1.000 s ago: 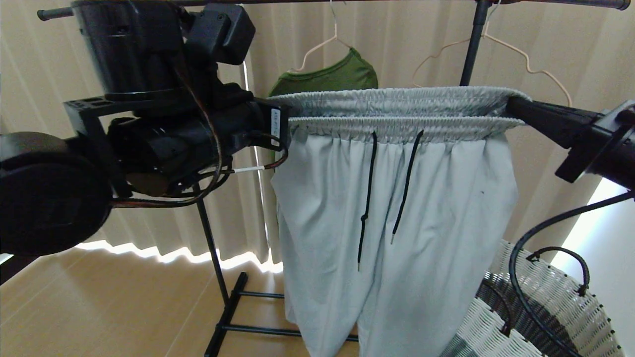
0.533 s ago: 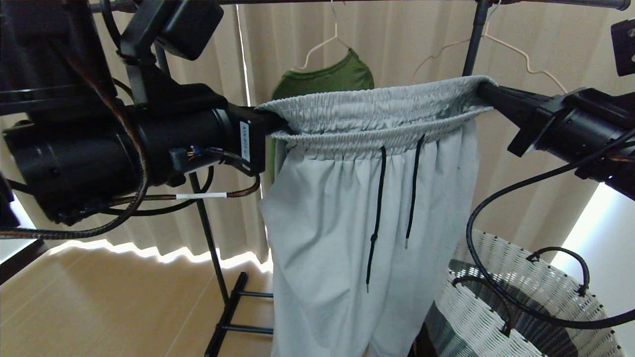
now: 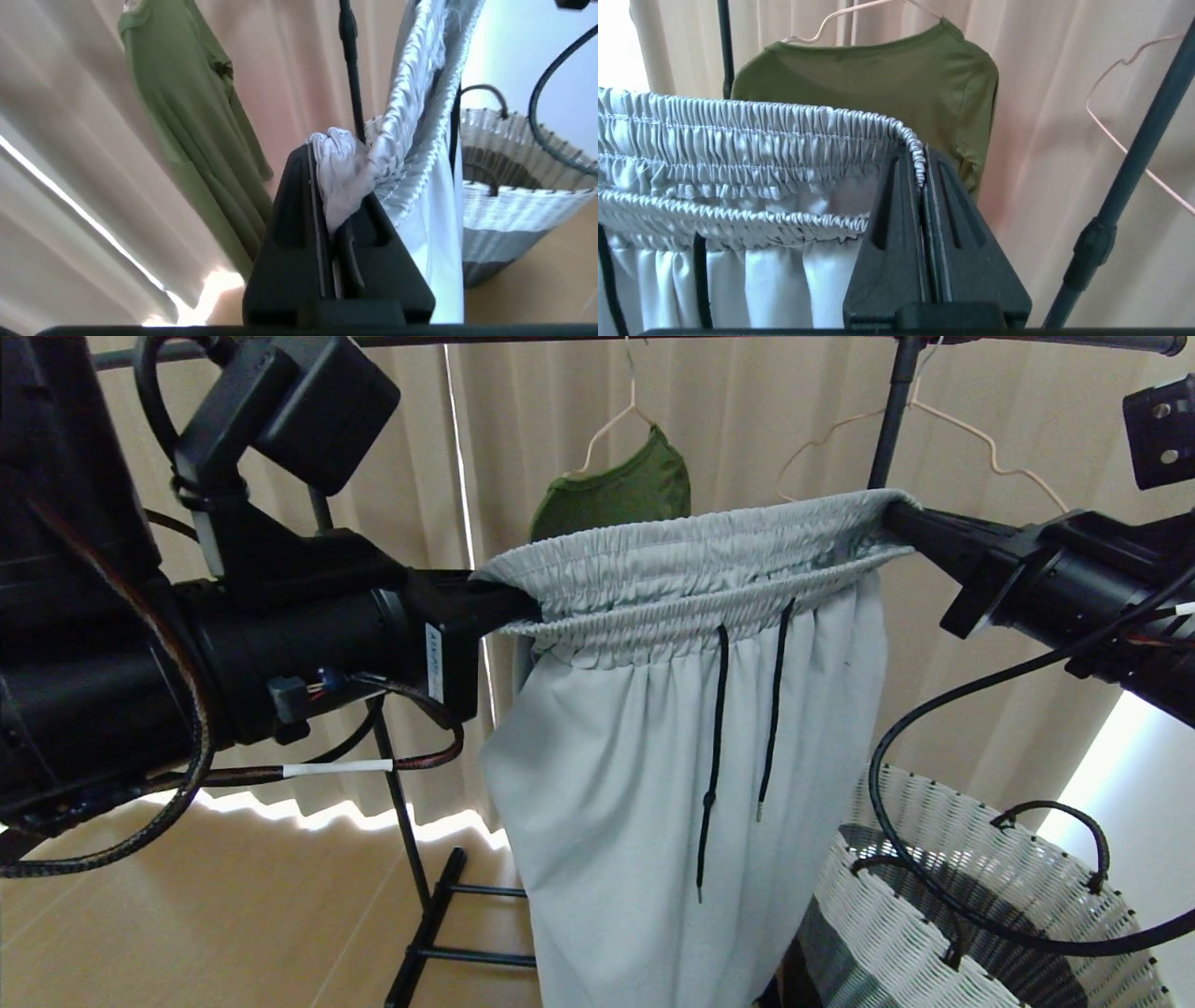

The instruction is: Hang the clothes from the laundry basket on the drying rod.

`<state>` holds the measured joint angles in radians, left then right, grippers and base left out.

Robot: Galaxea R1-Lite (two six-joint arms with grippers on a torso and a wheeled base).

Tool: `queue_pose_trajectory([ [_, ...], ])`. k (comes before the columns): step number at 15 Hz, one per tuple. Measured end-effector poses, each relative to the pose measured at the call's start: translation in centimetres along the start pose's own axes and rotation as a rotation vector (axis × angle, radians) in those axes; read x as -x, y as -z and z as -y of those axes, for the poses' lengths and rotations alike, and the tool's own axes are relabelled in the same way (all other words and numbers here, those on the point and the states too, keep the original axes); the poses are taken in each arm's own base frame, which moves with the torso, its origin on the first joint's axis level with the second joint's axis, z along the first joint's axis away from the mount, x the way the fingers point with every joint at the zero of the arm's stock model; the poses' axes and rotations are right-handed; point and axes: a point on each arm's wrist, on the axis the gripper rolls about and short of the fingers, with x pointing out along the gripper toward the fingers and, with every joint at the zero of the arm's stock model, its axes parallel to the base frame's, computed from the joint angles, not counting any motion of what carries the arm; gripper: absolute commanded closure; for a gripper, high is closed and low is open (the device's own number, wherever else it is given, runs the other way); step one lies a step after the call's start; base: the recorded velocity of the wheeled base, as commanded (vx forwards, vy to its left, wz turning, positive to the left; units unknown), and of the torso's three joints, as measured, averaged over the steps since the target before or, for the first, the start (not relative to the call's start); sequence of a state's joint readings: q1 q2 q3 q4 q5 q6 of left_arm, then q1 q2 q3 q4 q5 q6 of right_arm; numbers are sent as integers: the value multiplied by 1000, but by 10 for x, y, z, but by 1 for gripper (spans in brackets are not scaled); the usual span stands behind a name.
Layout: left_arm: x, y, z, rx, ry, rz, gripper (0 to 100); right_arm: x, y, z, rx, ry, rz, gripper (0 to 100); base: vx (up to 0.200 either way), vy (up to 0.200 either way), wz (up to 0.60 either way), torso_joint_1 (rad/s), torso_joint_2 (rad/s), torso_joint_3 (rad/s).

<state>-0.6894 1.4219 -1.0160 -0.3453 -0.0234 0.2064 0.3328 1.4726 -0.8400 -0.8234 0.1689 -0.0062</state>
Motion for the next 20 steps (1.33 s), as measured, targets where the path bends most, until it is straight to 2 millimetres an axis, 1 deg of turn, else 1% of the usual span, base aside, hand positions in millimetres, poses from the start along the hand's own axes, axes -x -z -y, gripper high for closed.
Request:
queue_pose_trajectory([
  [3, 1, -3, -2, -25, -16, 16, 100, 3, 0, 1, 1, 5, -16, 100, 0, 0, 0, 0, 0, 0],
  [5, -6, -11, -7, -26, -68, 53, 100, 9, -4, 0, -2, 8, -43, 100, 0, 0, 0, 0, 0, 0],
  [7, -18, -17, -14, -22, -171, 86, 100, 19, -11, -1, -3, 9, -51, 100, 0, 0, 0, 0, 0, 0],
  [9, -35, -20, -20, -11, -279, 134, 100, 33, -17, -4, -2, 9, -45, 100, 0, 0, 0, 0, 0, 0],
  [11, -51, -14, -20, -6, -314, 149, 100, 46, -12, -6, -7, 8, -73, 100, 0, 0, 0, 0, 0, 0],
  [13, -59, -5, -19, -8, -310, 119, 100, 55, -10, -8, -8, 9, -78, 100, 0, 0, 0, 0, 0, 0],
  [15, -62, 0, -18, -10, -305, 100, 100, 59, -12, -9, -7, 7, -72, 100, 0, 0, 0, 0, 0, 0],
  [18, -56, 8, -15, -13, -294, 71, 100, 60, -13, -10, -7, -1, -63, 100, 0, 0, 0, 0, 0, 0],
  [20, -52, 8, -14, -16, -293, 64, 100, 61, -14, -10, -7, -3, -61, 100, 0, 0, 0, 0, 0, 0],
])
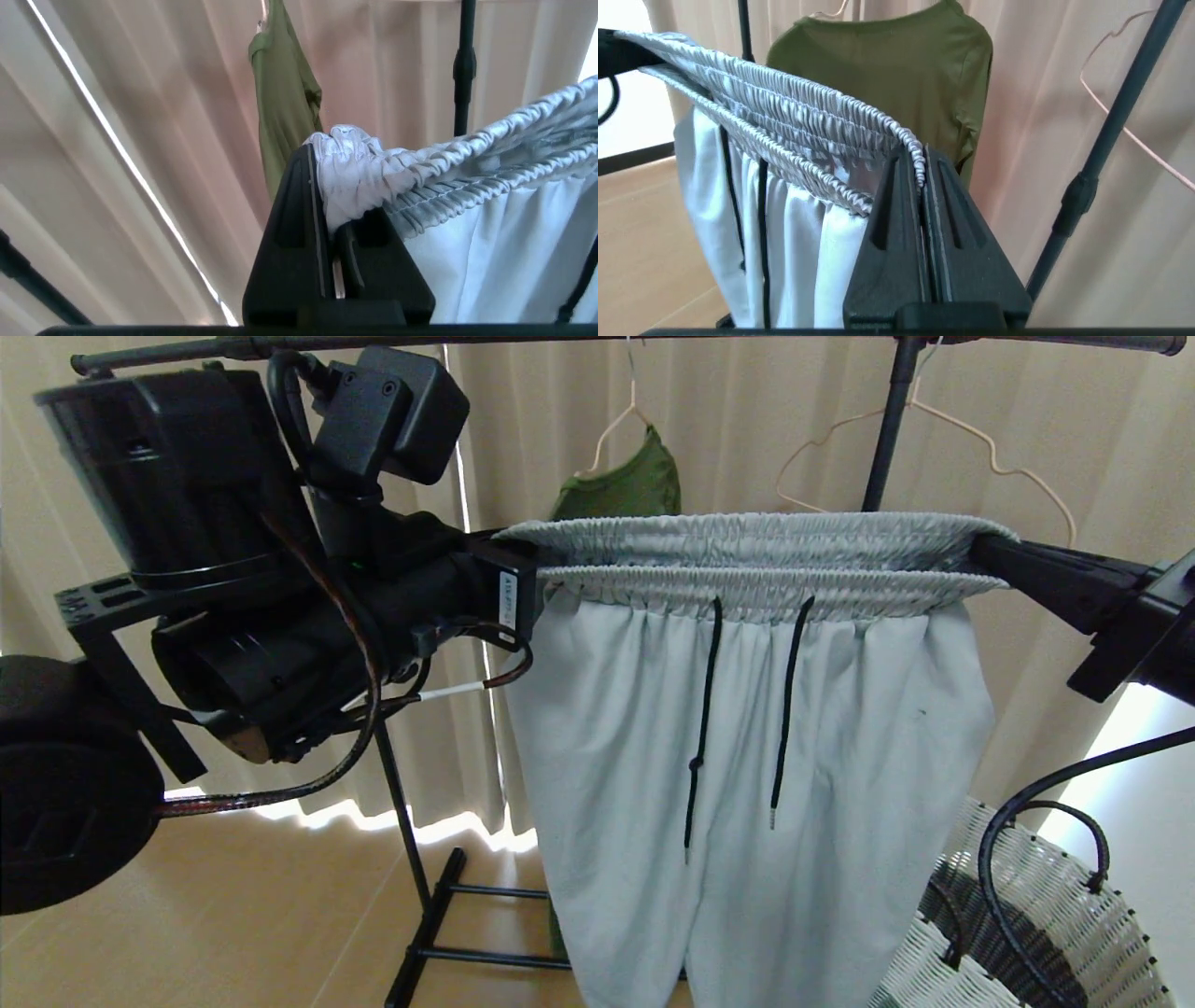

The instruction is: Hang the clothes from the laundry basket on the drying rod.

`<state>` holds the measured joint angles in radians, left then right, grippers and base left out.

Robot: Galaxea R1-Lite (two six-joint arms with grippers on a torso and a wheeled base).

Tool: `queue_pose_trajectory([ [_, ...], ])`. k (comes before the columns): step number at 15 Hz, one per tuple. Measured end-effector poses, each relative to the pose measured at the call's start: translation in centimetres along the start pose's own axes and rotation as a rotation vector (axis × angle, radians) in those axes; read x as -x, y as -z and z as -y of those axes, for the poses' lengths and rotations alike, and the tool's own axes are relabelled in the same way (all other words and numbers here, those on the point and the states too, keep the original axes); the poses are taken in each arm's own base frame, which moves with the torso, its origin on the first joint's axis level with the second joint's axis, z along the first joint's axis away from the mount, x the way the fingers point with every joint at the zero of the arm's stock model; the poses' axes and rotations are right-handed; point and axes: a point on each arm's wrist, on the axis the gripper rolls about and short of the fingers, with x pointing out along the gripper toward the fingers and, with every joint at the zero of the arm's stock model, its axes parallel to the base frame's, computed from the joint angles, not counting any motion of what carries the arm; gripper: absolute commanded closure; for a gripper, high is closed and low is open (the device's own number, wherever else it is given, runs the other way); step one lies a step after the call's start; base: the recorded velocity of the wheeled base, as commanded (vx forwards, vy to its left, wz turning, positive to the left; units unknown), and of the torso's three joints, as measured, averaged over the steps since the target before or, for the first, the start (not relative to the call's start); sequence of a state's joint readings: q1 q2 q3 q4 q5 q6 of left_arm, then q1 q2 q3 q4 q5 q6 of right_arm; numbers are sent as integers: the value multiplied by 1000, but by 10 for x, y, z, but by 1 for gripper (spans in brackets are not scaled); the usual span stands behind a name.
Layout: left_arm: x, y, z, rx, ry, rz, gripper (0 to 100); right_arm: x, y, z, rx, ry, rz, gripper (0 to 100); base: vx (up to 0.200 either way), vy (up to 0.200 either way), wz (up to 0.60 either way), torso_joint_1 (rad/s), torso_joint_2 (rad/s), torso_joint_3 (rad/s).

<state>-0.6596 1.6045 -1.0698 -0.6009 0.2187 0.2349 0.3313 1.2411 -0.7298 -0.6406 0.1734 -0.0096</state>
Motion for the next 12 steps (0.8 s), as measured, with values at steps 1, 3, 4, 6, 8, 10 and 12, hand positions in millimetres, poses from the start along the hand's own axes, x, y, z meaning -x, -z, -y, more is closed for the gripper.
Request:
queue_pose_trajectory([
  [1, 2, -1, -1, -6, 1, -3, 100, 0, -2, 0, 2, -1, 9, 100, 0, 0, 0, 0, 0, 0],
  [3, 6, -3, -2, -11, 0, 0, 100, 0, -2, 0, 2, -3, 9, 100, 0, 0, 0, 0, 0, 0],
  [4, 7, -3, -2, -12, 3, -4, 100, 0, 1, 0, -1, -4, -4, 100, 0, 0, 0, 0, 0, 0],
  [6, 9, -3, -2, -13, 4, -3, 100, 0, 3, -1, -3, -6, -15, 100, 0, 0, 0, 0, 0, 0],
  [8, 9, -4, -2, -13, 3, -2, 100, 0, 3, -2, -4, -11, -14, 100, 0, 0, 0, 0, 0, 0],
  [10, 10, -4, -3, -14, 3, -1, 100, 0, 4, -2, -5, -14, -17, 100, 0, 0, 0, 0, 0, 0],
  [12, 10, -4, -3, -14, 3, -2, 100, 0, 4, -3, -5, -15, -16, 100, 0, 0, 0, 0, 0, 0],
])
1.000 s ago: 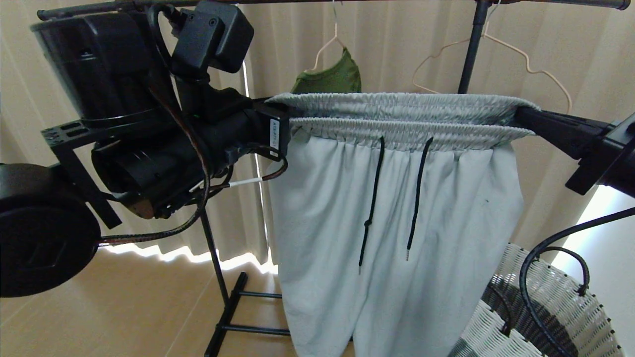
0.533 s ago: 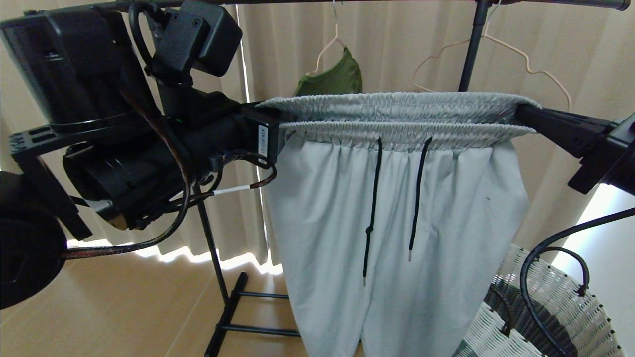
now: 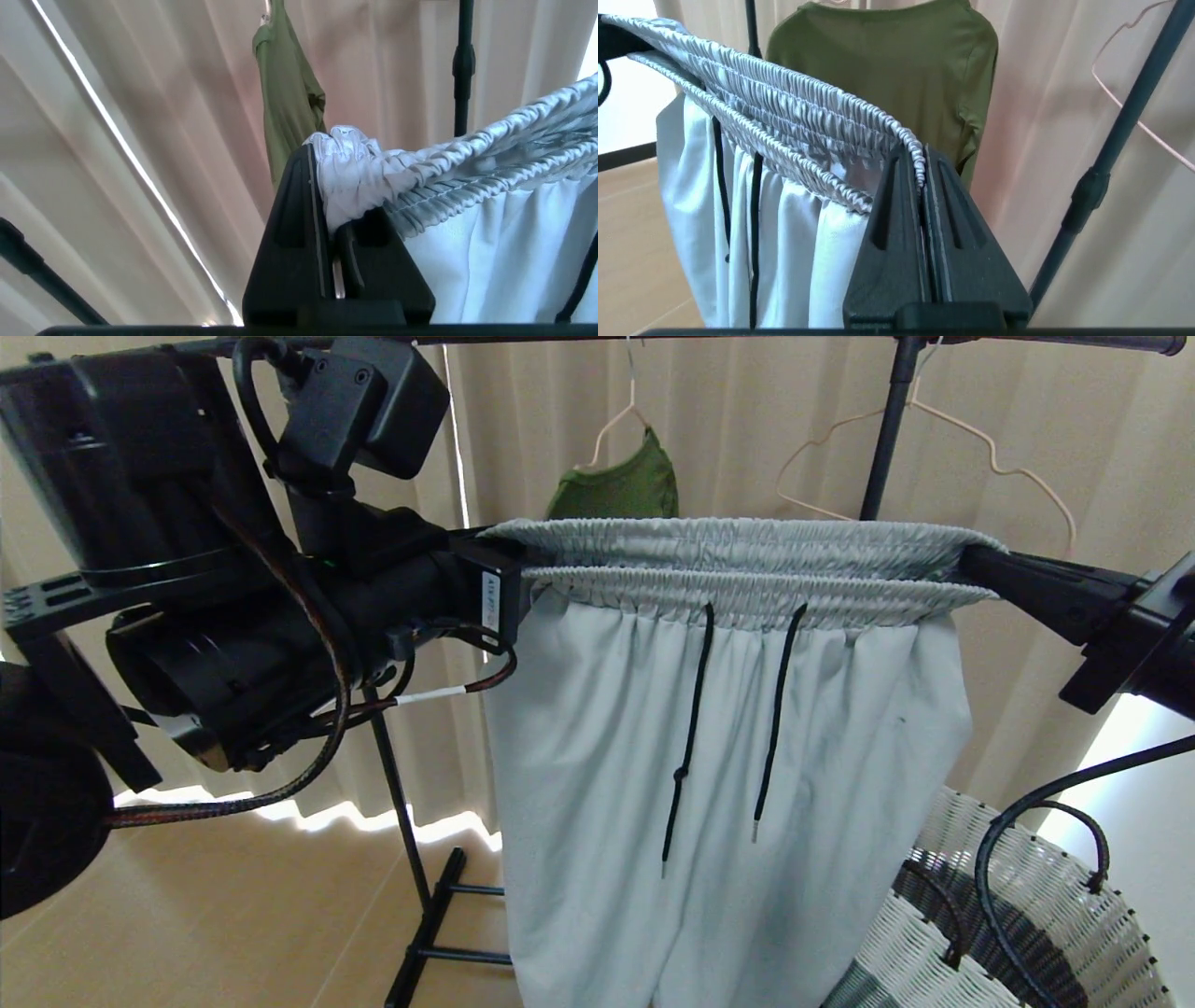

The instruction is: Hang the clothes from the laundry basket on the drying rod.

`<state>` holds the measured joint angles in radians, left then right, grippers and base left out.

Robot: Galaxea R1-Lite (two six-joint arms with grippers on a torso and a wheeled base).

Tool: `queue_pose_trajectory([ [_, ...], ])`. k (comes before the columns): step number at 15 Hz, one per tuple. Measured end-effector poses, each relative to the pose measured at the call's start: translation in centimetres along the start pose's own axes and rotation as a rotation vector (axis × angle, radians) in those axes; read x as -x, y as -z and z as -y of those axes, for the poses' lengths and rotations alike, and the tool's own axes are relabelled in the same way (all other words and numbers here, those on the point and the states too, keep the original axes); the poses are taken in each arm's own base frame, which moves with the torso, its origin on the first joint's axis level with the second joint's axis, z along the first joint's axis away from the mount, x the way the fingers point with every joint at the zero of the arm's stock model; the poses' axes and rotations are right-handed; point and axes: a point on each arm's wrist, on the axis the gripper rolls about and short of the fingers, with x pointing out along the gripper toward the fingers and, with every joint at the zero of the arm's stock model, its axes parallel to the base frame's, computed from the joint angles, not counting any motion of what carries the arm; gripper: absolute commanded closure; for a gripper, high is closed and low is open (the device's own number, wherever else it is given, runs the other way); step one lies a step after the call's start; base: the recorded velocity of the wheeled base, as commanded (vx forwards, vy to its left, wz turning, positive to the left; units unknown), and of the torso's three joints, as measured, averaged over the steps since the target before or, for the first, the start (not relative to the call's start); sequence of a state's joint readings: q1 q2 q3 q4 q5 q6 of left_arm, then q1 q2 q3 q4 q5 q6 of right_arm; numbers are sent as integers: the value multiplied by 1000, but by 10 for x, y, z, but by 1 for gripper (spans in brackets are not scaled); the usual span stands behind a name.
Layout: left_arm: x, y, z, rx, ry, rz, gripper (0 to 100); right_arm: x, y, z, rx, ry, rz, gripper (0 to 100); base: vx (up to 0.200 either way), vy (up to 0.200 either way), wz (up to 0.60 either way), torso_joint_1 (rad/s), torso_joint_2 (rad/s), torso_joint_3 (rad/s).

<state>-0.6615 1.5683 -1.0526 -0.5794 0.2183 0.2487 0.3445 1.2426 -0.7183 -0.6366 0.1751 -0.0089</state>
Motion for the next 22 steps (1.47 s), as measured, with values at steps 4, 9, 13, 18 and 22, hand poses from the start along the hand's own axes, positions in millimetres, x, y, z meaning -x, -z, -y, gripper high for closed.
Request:
queue_pose_trajectory([
  [4, -1, -2, 0, 0, -1, 7, 100, 1, -1, 0, 1, 0, 3, 100, 0, 0, 0, 0, 0, 0],
  [9, -27, -22, -1, 20, -61, 69, 100, 17, 0, -6, -16, -16, -77, 100, 0, 0, 0, 0, 0, 0],
  [13, -53, -23, 3, 29, -126, 71, 100, 45, -1, -24, -37, -113, -162, 100, 0, 0, 0, 0, 0, 0],
  [18, -60, -15, 6, 27, -129, 50, 100, 61, -7, -33, -36, -170, -138, 100, 0, 0, 0, 0, 0, 0],
  [22, -56, -7, 7, 20, -126, 22, 100, 57, -7, -33, -34, -163, -134, 100, 0, 0, 0, 0, 0, 0],
])
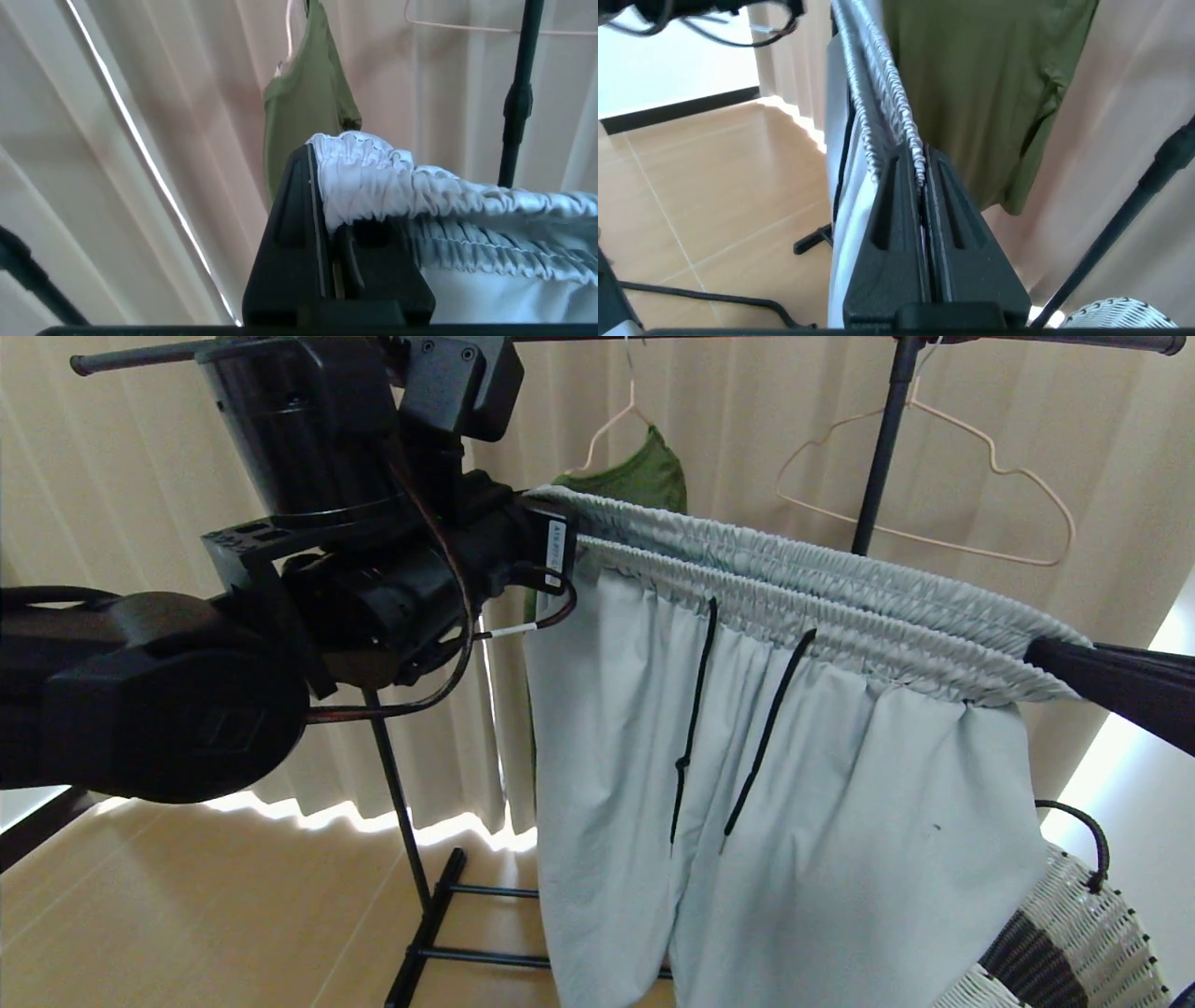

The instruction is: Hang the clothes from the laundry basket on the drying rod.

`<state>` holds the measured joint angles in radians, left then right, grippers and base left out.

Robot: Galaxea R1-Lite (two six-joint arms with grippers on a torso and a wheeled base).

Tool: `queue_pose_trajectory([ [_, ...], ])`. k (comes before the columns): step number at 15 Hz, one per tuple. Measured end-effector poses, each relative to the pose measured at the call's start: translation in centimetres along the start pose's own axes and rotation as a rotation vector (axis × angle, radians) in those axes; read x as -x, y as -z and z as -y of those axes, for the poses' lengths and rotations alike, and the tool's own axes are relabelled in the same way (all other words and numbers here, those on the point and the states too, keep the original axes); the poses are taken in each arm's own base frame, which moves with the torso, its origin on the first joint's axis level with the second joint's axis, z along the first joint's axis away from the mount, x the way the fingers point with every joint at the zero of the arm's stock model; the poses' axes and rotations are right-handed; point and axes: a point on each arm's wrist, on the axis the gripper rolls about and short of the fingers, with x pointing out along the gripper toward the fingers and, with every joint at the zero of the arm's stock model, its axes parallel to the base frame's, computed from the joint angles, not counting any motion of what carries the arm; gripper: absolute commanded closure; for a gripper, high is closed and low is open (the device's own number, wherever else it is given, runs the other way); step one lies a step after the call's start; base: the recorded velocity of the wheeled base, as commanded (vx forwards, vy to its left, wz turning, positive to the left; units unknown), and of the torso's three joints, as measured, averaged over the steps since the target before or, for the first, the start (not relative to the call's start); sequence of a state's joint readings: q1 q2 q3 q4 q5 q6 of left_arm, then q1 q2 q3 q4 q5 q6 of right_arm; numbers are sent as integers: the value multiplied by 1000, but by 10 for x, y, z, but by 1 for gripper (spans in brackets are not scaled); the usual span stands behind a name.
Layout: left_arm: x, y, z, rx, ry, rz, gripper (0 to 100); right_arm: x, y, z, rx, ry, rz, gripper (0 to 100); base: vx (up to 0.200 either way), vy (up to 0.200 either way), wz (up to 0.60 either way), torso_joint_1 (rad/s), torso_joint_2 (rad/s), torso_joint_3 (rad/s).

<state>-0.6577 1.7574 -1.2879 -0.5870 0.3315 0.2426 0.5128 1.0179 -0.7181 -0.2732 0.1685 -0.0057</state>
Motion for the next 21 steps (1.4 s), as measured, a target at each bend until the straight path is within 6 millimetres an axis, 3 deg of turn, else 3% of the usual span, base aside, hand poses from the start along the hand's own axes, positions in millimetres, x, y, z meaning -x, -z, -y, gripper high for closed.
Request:
queue_pose_trajectory([
  [5, 24, 0, -7, -19, 27, -46, 100, -13, -2, 14, 6, 76, 16, 100, 0, 0, 0, 0, 0, 0],
  [14, 84, -2, -24, -49, 217, -137, 100, -63, -10, 45, 45, 165, 190, 100, 0, 0, 0, 0, 0, 0],
  [21, 91, -14, -27, -34, 210, -72, 100, -70, -4, 47, 37, 167, 161, 100, 0, 0, 0, 0, 0, 0],
])
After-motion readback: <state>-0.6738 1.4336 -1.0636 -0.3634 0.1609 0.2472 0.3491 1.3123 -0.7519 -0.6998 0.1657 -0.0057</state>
